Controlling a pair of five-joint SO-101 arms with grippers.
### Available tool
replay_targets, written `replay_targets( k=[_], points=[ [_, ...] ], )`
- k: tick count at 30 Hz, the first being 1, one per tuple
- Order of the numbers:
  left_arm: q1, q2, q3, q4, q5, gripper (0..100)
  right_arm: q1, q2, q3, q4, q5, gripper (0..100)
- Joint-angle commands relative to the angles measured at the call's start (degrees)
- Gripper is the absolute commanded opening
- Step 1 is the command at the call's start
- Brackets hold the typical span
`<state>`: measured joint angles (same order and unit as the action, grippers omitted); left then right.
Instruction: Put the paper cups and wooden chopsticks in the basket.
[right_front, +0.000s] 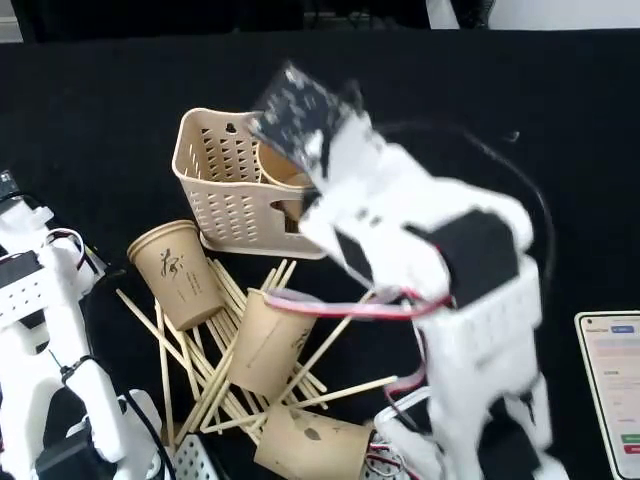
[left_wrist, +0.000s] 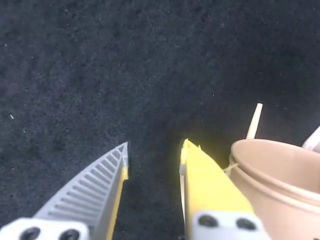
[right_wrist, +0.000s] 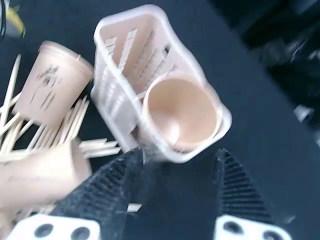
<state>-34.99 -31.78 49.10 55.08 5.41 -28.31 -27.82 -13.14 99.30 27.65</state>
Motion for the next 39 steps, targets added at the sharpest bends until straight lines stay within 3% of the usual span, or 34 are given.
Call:
replay_targets(
  k=[1,5,9,16,22,29,35,39],
  points=[
    [-0.22,-1.67,-1.1,-1.14,0.62,17,-3.78,-12.18,19.74,1.49,-1.58,24.0],
    [-0.48,-1.67,-1.1,-1.23,0.62,17,-17.41,-22.11,38.37,-1.23,-4.66,24.3],
    [-0.57,-1.67,-1.1,-1.23,0.62,17,-26.99,-24.57,52.88,-13.54,-9.14,24.6],
    [-0.66,-1.76,-1.1,-1.23,0.53,17,-27.16,-14.81,58.86,-25.85,-8.79,28.9],
    [-0.66,-1.76,-1.1,-1.23,0.44,17,-27.08,-8.92,54.02,-25.32,-8.88,28.9],
    [-0.75,-1.76,-1.1,-1.14,0.35,17,-18.64,-6.81,51.38,-25.41,-12.66,29.1],
    [-0.75,-1.76,-1.1,-1.14,0.35,17,-19.52,-6.81,53.49,-24.7,-12.22,28.9],
    [-0.75,-1.76,-1.1,-1.14,0.35,17,-24.0,-6.81,57.19,-24.44,-6.95,28.5]
  ],
)
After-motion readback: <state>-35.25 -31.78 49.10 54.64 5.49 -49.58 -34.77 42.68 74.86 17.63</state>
